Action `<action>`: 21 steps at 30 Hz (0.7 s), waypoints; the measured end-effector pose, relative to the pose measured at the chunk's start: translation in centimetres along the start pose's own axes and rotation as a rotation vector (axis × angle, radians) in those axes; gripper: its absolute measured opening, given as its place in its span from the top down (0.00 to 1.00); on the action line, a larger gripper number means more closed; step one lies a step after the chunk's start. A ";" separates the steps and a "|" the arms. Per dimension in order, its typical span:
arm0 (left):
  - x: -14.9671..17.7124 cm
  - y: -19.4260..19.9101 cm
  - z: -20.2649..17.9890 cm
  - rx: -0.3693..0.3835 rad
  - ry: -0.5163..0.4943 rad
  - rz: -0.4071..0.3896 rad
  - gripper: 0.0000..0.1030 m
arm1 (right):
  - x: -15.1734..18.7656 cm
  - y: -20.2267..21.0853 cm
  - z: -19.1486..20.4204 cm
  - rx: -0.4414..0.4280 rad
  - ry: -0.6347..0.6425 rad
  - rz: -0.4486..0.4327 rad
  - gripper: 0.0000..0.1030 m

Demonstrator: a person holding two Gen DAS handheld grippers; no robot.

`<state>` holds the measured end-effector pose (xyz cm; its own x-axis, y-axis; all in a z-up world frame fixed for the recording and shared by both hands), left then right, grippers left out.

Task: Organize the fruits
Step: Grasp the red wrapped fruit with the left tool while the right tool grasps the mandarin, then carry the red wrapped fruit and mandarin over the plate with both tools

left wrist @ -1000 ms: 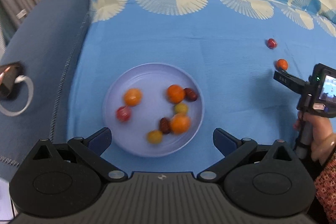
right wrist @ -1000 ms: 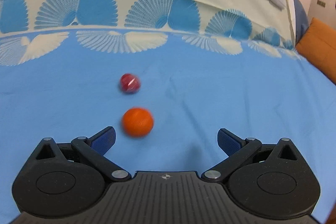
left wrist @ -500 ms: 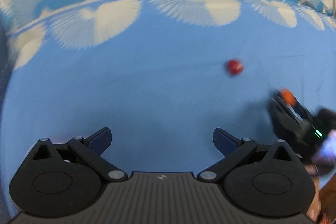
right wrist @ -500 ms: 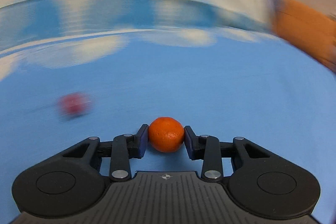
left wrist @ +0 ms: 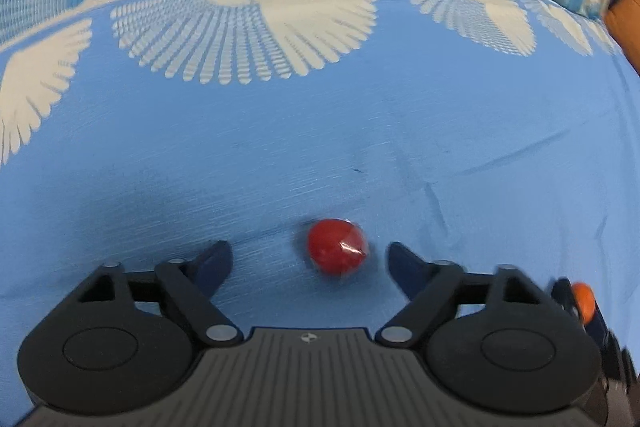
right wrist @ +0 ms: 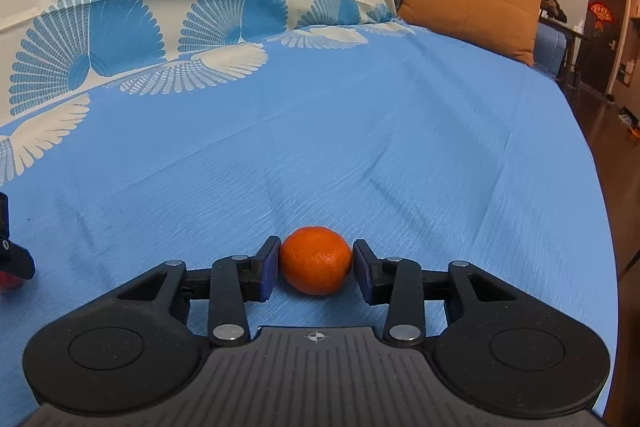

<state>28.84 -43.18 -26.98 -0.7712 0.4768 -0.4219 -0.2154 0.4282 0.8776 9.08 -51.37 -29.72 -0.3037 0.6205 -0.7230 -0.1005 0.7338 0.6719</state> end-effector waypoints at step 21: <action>7.3 19.4 4.5 -0.142 -0.107 -0.135 0.68 | -1.1 6.0 0.5 -0.189 0.089 -0.181 0.65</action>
<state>21.77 -27.94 -14.05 -0.6632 0.5049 -0.5526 -0.4000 0.3849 0.8318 9.30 -47.51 -24.99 -0.3463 0.4507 -0.8228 -0.3329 0.7609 0.5570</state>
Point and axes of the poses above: each gripper's, at about its wrist camera, not at the fingertips, and y roughly against the way its jaws point, z to its left, x to its underside, the point moved 8 cm from there along -y, roughly the way its jaws point, and after that the axes turned 11 degrees about x, right-handed, at the moved point
